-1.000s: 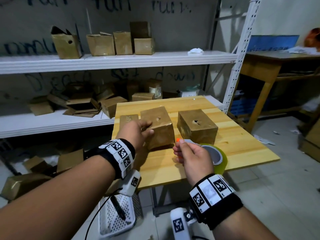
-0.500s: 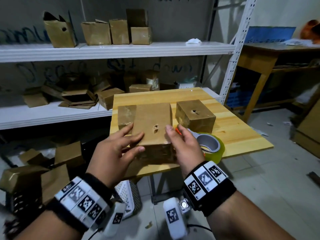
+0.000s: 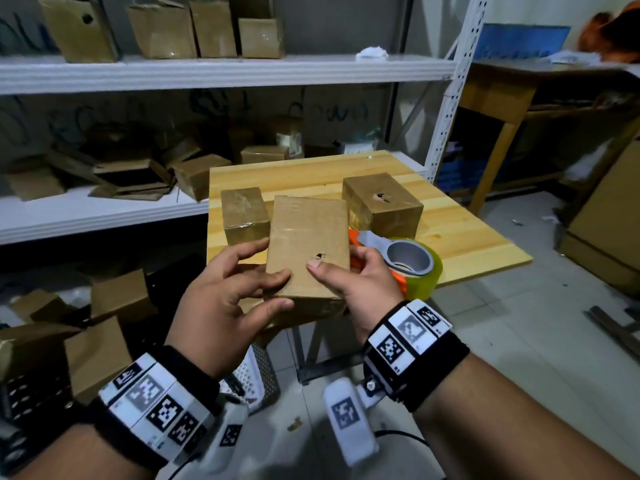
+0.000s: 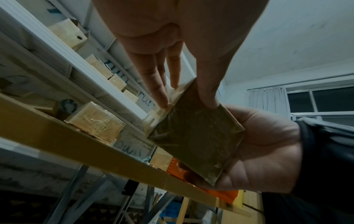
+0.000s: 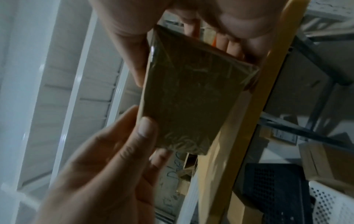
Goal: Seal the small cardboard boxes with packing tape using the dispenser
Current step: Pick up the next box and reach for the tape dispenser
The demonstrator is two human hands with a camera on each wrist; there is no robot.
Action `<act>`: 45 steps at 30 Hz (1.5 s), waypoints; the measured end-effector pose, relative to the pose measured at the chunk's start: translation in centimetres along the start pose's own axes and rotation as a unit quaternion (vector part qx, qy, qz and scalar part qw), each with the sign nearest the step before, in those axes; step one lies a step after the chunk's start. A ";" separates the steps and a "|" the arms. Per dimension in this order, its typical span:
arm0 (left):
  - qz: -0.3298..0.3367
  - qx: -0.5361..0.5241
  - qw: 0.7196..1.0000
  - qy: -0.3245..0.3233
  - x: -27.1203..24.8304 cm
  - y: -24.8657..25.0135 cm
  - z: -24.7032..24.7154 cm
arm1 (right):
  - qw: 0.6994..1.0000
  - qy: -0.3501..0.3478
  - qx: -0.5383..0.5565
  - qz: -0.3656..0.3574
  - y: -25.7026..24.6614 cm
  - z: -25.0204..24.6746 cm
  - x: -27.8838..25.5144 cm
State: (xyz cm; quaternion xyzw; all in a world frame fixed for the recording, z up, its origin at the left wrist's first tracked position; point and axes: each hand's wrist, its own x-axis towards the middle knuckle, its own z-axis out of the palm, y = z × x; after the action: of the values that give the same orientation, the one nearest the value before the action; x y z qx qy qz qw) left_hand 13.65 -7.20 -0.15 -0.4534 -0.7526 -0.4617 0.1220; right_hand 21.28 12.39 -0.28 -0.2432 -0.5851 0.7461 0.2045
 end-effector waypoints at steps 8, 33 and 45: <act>0.010 0.024 1.000 -0.001 -0.5 -0.1 0.4 | 1.000 0.015 0.007 -0.005 0.5 0.1 0.5; -0.055 0.038 0.998 0.017 -0.4 0.8 0.5 | 0.983 0.010 -0.177 -0.049 -1.6 0.2 -0.2; -0.112 0.118 0.986 0.024 -0.1 0.1 0.9 | 0.962 0.167 -0.158 -0.145 -4.0 -2.6 -0.3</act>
State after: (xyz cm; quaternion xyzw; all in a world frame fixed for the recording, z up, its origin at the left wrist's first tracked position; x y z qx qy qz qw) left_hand 14.02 -6.52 -0.63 -0.3380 -0.8445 -0.3911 0.1400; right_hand 23.18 15.15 3.17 -0.3066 -0.6820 0.5552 0.3641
